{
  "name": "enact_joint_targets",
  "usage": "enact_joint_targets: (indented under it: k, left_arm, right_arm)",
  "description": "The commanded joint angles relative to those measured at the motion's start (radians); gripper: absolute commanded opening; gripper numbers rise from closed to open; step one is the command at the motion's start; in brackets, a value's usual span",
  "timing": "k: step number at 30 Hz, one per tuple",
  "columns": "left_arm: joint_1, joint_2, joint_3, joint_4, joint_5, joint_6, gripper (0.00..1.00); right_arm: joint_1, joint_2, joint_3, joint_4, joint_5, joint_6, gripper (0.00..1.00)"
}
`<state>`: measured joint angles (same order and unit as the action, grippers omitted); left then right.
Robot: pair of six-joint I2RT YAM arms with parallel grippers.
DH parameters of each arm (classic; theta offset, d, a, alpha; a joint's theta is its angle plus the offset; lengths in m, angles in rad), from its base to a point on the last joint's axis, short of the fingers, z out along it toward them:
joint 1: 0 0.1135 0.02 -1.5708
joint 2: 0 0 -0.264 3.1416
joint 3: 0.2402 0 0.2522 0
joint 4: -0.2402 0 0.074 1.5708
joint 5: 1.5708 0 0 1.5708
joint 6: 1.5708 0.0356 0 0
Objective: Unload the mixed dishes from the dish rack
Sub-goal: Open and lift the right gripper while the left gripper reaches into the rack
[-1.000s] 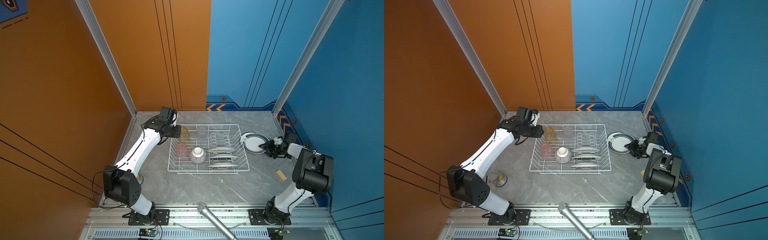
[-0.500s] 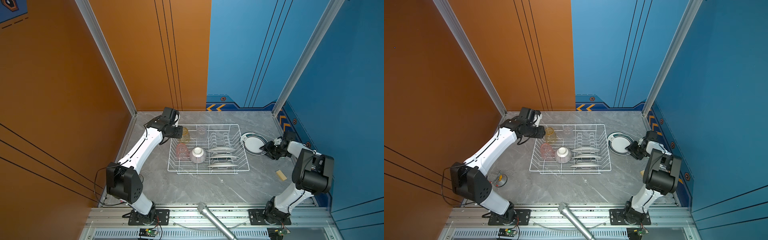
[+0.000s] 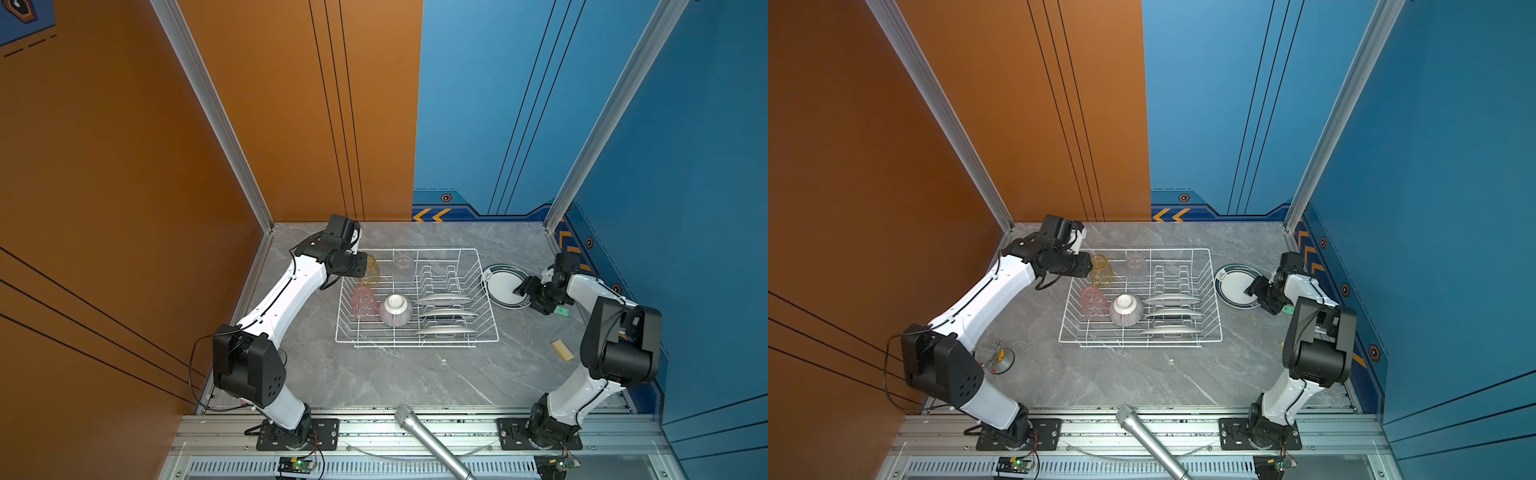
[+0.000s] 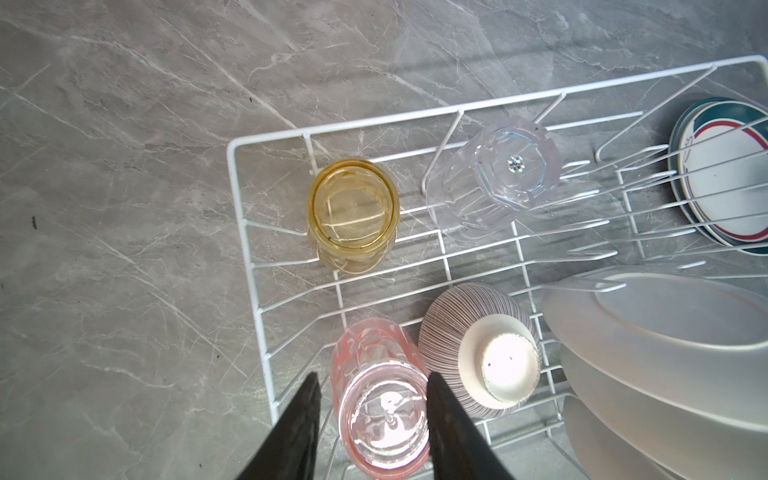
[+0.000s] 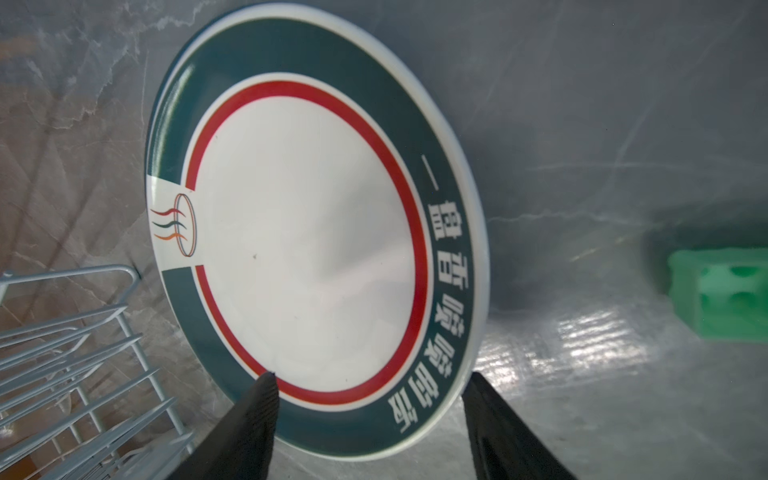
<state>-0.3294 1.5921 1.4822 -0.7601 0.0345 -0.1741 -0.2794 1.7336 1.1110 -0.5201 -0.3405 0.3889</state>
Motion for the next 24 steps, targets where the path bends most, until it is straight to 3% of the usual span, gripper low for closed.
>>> enact_joint_targets:
  k: [1,11,16,24]
  left_arm:
    - [-0.012,-0.005,0.020,-0.016,0.007,0.021,0.43]
    - [-0.062,-0.005,0.039,-0.016,0.021,0.061,0.44]
    - [-0.153,0.017,0.094,-0.015,0.051,0.133,0.45]
    - [-0.357,0.083,0.199,-0.017,0.162,0.363,0.47]
  right_arm:
    - [0.032,0.032,0.044,-0.061,0.086,0.002,0.71]
    - [0.044,0.043,0.057,-0.069,0.095,0.011,0.76]
    - [0.018,-0.027,0.052,-0.098,0.074,-0.014,0.77]
    - [0.032,-0.193,0.067,-0.152,0.039,-0.037,0.76]
